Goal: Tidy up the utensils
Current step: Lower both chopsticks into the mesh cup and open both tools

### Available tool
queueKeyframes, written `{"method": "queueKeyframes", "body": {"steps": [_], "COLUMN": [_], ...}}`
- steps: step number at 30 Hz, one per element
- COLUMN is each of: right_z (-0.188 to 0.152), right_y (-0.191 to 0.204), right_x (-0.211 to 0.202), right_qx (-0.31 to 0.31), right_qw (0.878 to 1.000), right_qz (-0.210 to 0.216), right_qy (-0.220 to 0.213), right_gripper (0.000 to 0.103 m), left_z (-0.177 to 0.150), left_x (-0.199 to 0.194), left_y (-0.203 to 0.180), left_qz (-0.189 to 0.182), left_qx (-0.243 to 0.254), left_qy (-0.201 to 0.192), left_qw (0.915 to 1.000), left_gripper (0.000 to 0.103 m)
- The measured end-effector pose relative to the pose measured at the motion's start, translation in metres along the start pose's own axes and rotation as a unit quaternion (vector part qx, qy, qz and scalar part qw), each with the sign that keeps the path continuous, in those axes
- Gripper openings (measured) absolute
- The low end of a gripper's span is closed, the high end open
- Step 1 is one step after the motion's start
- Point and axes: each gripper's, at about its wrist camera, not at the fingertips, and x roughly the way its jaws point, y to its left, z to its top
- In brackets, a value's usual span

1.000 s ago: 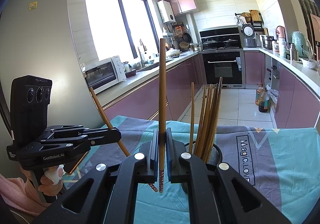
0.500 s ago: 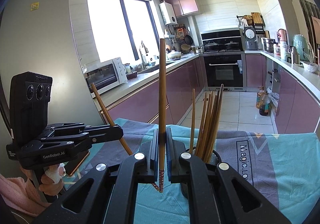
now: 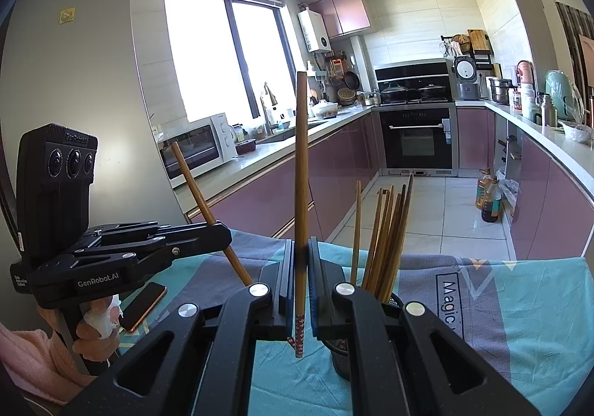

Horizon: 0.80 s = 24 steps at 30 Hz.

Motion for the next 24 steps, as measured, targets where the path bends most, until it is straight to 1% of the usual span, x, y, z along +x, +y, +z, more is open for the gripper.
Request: {"method": "queueKeyframes", "body": {"steps": [4,7,11,24], "right_z": [0.002,0.005,0.01,0.011], "right_y": [-0.001,-0.002,-0.003,-0.002], "right_x": [-0.003,-0.005,-0.007,-0.01], "right_qx": [-0.001,-0.001,-0.002,-0.003], "right_qw": [1.0,1.0,1.0,1.0], "right_qz": [-0.002,-0.006,-0.009,-0.022], "right_qy": [-0.007,-0.011,-0.016,-0.02], "right_gripper": [0.006,0.006,0.006,0.006], "left_z": [0.005,0.007,0.009,0.013], "left_x": [-0.001,-0.004,-0.011,-0.032], "left_y": [-0.003,0.004,0.002,0.004], "left_qz": [-0.004,-0.007,-0.01,-0.024], "left_qx": [-0.001,-0.002,-0.001,-0.003], "left_qy": [-0.005,-0.008,-0.017,-0.041], "left_qw": [1.0,0.9999,0.9998,0.9989], "left_gripper": [0.007,0.007,0.007,0.007]}}
